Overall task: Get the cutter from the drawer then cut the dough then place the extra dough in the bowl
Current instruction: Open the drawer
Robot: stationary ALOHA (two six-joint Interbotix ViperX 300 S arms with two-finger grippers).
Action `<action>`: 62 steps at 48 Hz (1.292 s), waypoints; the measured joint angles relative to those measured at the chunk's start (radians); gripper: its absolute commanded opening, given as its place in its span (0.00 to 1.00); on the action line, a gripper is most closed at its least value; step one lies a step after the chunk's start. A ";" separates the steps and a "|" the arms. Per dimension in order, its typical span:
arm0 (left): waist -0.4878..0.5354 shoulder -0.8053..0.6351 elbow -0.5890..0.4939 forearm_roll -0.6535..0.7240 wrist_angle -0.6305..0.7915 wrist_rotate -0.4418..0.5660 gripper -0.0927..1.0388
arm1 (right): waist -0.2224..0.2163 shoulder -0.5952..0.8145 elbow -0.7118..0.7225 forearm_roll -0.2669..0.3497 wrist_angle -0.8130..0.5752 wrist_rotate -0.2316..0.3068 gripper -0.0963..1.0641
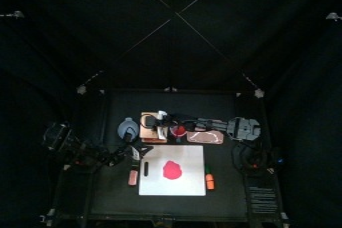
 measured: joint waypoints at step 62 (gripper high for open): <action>0.140 0.156 -0.089 -0.098 0.106 -0.213 0.82 | 0.002 -0.002 0.011 -0.002 -0.002 0.002 0.12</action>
